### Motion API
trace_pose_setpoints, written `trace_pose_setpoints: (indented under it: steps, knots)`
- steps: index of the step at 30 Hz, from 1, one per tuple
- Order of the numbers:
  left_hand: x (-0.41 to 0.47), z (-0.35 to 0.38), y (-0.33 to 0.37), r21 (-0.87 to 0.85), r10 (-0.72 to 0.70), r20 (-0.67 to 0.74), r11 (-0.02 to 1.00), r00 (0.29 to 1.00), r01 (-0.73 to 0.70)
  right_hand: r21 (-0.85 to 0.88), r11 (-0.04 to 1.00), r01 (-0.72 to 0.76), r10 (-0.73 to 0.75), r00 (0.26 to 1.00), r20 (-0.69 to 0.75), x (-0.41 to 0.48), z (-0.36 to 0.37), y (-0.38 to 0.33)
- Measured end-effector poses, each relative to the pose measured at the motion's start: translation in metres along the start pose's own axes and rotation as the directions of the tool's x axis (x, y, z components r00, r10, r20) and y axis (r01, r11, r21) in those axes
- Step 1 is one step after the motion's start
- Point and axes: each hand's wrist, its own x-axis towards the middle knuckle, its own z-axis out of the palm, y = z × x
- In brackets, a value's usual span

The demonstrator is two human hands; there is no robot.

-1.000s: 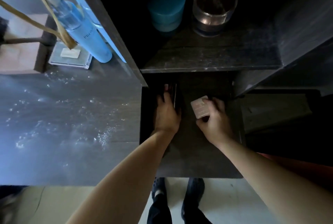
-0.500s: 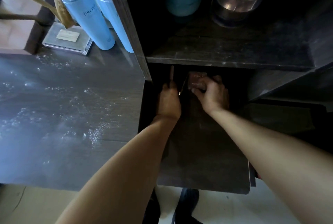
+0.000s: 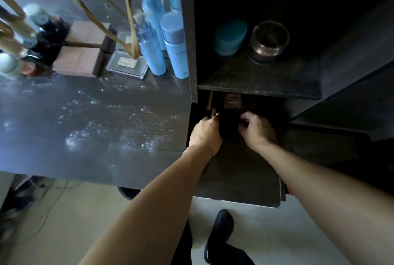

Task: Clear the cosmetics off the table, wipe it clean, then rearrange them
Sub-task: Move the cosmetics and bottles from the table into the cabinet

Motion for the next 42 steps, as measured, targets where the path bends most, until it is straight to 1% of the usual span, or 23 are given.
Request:
trace_pose_setpoints:
  steps: [3,5,8,11,14,18,21,25,31,35,42]
  knots:
    - [-0.04,-0.031,0.007,-0.049,0.048,-0.009,0.998,0.999,-0.048,-0.04,0.999,-0.004,0.005,1.0,0.03,-0.037,-0.021,-0.008]
    - [-0.063,-0.055,0.007,-0.036,0.063,-0.028,0.997,0.998,-0.064,-0.051,0.998,0.025,-0.023,0.999,0.033,-0.056,-0.035,-0.016]
    - [-0.092,-0.094,-0.008,0.034,0.04,-0.067,0.999,0.997,-0.038,-0.055,0.996,0.071,-0.07,0.997,0.024,-0.079,-0.057,-0.036]
    - [-0.114,-0.128,-0.036,0.056,-0.01,-0.1,0.998,0.995,0.016,-0.076,0.983,0.166,-0.164,0.986,0.027,-0.097,-0.071,-0.065]
    - [-0.136,-0.162,-0.071,0.064,-0.056,-0.146,0.996,0.988,0.066,-0.092,0.958,0.271,-0.269,0.962,0.037,-0.11,-0.074,-0.103]
    - [-0.164,-0.211,-0.138,0.068,-0.115,-0.2,0.989,0.973,0.131,-0.143,0.91,0.39,-0.387,0.921,0.048,-0.123,-0.061,-0.178]
    - [-0.182,-0.245,-0.198,0.058,-0.155,-0.222,0.983,0.963,0.172,-0.171,0.883,0.437,-0.437,0.899,0.041,-0.131,-0.04,-0.237]
    - [-0.202,-0.288,-0.274,0.038,-0.201,-0.243,0.976,0.949,0.216,-0.179,0.874,0.452,-0.45,0.891,0.053,-0.14,-0.008,-0.313]
    - [-0.196,-0.34,-0.354,0.019,-0.24,-0.239,0.968,0.941,0.251,-0.168,0.857,0.487,-0.487,0.872,0.046,-0.144,0.022,-0.4]
    - [-0.172,-0.355,-0.377,-0.007,-0.265,-0.217,0.963,0.94,0.27,-0.169,0.833,0.527,-0.527,0.849,0.051,-0.132,0.033,-0.44]
    - [-0.118,-0.372,-0.404,-0.091,-0.32,-0.187,0.947,0.929,0.308,-0.131,0.839,0.528,-0.516,0.848,0.119,-0.084,0.061,-0.492]
